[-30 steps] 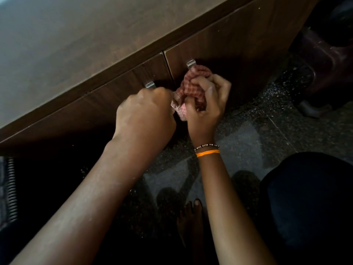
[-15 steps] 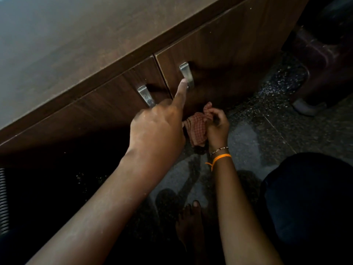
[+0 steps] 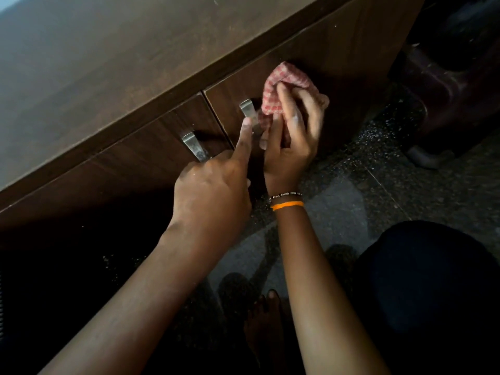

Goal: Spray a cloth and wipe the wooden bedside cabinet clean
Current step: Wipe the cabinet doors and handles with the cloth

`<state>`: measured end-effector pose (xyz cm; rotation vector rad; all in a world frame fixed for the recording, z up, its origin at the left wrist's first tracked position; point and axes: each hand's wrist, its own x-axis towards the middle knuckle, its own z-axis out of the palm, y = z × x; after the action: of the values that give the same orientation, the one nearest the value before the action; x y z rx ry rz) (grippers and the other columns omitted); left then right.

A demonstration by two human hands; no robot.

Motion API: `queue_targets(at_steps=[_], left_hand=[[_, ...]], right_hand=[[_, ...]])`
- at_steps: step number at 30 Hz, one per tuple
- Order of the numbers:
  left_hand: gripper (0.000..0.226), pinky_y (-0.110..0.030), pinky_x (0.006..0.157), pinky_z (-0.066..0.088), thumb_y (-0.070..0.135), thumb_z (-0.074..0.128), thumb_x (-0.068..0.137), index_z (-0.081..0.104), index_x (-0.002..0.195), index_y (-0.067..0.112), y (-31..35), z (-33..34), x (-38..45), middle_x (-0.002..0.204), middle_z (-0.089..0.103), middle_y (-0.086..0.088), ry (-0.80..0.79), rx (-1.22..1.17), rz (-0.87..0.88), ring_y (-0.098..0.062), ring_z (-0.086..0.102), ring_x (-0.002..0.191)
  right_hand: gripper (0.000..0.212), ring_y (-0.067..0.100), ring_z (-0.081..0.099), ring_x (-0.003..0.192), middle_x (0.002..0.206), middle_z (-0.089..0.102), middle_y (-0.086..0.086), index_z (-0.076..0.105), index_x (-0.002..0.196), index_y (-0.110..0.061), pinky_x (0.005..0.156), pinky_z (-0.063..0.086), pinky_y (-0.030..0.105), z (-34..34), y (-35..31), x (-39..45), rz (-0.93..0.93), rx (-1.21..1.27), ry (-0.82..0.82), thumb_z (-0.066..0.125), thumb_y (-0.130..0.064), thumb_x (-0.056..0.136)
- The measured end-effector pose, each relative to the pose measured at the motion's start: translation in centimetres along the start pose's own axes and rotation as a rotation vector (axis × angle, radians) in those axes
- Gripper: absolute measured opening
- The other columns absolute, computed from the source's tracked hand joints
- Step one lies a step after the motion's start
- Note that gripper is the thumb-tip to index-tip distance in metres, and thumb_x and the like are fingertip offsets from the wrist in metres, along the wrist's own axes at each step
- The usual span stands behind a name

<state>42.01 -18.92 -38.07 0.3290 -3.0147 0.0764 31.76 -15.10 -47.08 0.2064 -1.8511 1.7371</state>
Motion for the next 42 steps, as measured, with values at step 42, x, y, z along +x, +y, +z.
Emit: queue_targets(at_steps=[42], left_hand=[[0.075, -0.032, 0.066, 0.036, 0.051, 0.035, 0.093, 0.005, 0.148, 0.012, 2.1, -1.3, 2.4, 0.102, 0.063, -0.011, -0.261, 0.14, 0.0, -0.03, 0.061, 0.096]], right_hand=[[0.067, 0.024, -0.003, 0.146, 0.158, 0.0, 0.016, 0.005, 0.148, -0.005, 0.118, -0.005, 0.031, 0.7, 3.6, 3.9, 0.321, -0.053, -0.095, 0.021, -0.038, 0.092]])
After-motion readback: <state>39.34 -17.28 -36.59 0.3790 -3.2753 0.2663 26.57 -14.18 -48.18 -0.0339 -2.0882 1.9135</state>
